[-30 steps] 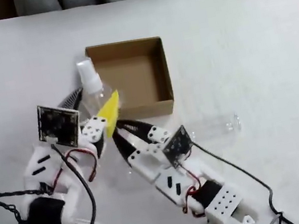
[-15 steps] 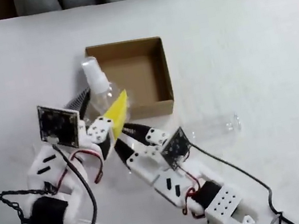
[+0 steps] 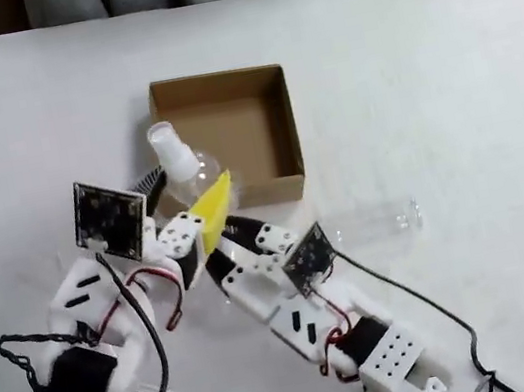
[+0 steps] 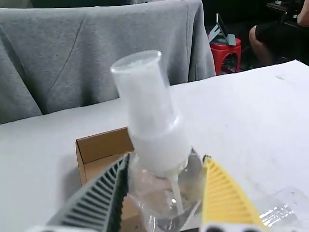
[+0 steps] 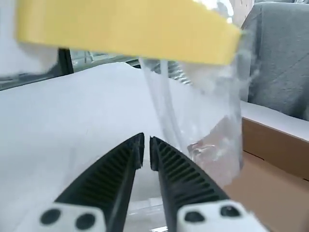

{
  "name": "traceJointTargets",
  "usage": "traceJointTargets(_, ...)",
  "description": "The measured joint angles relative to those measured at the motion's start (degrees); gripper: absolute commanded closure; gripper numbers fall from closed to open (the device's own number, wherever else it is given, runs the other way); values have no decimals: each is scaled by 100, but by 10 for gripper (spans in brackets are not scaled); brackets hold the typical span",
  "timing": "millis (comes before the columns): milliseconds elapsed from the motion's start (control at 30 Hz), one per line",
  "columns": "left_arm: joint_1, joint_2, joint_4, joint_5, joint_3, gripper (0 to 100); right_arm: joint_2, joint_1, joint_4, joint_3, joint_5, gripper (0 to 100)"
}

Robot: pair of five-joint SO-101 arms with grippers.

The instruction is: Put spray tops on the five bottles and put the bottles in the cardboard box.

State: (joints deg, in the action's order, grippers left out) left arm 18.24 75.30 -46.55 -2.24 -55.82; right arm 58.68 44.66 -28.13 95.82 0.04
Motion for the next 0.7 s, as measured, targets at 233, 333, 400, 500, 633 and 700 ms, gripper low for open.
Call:
traceJointTargets(233,-369,0,862,-9,-334,979,0,-132,114,0,-9,983)
traceJointTargets(333,-633,0,1442,-9,-484,979,-9,-123,255,0,-9,983)
traceJointTargets(400,-765,-18,1749,-9,-492,979,-9,-132,264,0,70,983)
traceJointTargets(500,-870,-273,2154,-9,-492,979,-9,-123,290,0,378,983)
traceJointTargets(633,-967,-1248,2637,-9,-413,979,-9,-123,484,0,527,983)
traceJointTargets(700,-1046,-1714,2910,-9,-237,979,-9,-123,536,0,563,983)
